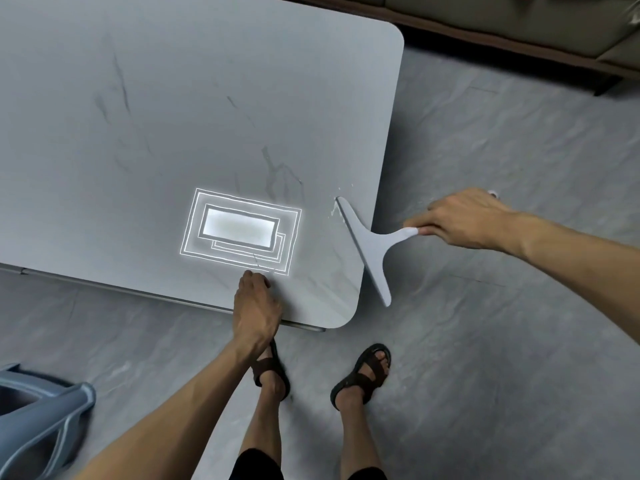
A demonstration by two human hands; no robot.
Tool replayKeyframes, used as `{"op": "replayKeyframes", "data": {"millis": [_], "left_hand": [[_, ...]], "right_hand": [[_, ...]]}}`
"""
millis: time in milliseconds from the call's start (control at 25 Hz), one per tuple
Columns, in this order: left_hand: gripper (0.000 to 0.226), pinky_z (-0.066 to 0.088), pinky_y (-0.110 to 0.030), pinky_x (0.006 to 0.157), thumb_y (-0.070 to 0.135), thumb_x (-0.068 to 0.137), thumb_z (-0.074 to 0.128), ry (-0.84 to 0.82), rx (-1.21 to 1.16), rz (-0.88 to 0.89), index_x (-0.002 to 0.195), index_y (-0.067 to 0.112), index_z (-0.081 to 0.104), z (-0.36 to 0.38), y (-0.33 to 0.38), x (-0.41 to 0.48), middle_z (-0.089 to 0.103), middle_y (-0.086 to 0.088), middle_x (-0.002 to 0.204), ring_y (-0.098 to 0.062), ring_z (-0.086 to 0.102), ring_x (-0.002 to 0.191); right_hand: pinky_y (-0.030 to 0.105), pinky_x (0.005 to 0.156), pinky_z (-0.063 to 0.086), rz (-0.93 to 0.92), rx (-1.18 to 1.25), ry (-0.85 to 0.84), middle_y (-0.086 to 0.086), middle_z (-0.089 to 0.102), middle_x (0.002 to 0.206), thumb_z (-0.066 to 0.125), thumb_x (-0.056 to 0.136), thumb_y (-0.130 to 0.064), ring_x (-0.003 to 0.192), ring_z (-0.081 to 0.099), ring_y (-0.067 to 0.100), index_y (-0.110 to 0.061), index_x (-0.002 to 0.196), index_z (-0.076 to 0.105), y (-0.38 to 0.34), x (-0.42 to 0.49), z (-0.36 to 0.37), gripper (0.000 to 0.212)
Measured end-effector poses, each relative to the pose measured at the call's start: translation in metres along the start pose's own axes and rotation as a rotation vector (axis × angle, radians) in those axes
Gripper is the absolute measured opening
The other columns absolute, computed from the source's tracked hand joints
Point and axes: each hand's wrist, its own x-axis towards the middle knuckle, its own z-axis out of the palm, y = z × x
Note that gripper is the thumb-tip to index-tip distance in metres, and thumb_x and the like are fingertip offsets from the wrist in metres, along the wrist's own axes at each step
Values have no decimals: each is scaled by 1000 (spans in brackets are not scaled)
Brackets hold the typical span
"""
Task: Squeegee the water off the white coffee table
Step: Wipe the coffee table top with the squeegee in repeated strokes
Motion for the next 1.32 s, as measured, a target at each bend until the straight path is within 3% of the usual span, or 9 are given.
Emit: {"op": "replayKeyframes", "data": {"millis": [80, 280, 440, 600, 840, 1080, 1200, 1320], "left_hand": [[24, 38, -34, 65, 1, 76, 52, 28, -50, -86, 97, 9, 46, -6, -2, 0, 54, -8, 91, -27, 51, 77], [24, 44, -35, 70, 4, 80, 52, 134, -179, -248, 103, 11, 47, -26, -22, 8, 56, -5, 95, -26, 55, 84], [27, 47, -36, 74, 6, 82, 55, 200, -261, -338, 108, 8, 48, -45, -50, 15, 56, -8, 102, -26, 57, 88], [30, 41, -33, 72, 6, 82, 54, 152, -219, -323, 111, 7, 46, -55, -66, 17, 52, -5, 100, -25, 52, 87], [28, 34, -30, 56, 1, 73, 49, 38, -178, -171, 95, 16, 38, -43, -60, 22, 51, -6, 90, -24, 52, 76], [33, 41, -35, 69, -3, 70, 52, -30, -138, -49, 92, 17, 38, -28, -21, 27, 48, -8, 102, -28, 51, 86], [32, 47, -42, 75, -5, 70, 52, -67, -109, 8, 90, 16, 38, -19, 3, 26, 45, -10, 104, -30, 50, 90], [29, 46, -44, 73, -4, 73, 51, -111, -71, 28, 92, 14, 39, -6, 20, 26, 41, -12, 104, -37, 50, 94]], "right_hand": [[25, 49, 36, -9, -71, 11, -11, 60, 83, 17, 96, -58, 78, 64, 21, -53, 117, 43, 2, -3, -9, 34], [38, 62, 52, -177, 46, -16, -8, 52, 77, 16, 95, -59, 70, 57, 22, -55, 119, 39, -62, 20, -19, 34], [27, 48, 36, -382, 20, 38, -4, 48, 70, 22, 100, -51, 60, 50, 23, -44, 113, 46, -148, 66, -4, 28], [30, 54, 37, -417, 39, 52, -1, 59, 76, 27, 102, -45, 67, 58, 25, -41, 114, 51, -186, 107, 6, 28], [26, 50, 17, -270, 115, 29, -10, 50, 77, 23, 102, -46, 81, 61, 21, -49, 120, 47, -138, 94, -10, 30], [33, 65, 47, 1, 202, 15, -8, 68, 94, 30, 99, -52, 86, 65, 21, -51, 123, 47, -65, 49, 11, 30], [33, 66, 50, 109, 251, 36, -13, 69, 96, 33, 98, -53, 85, 65, 18, -57, 121, 46, -34, 16, 28, 27], [33, 66, 50, 172, 245, 59, -9, 68, 91, 33, 97, -52, 85, 65, 20, -51, 120, 51, -12, -10, 33, 29]]}}
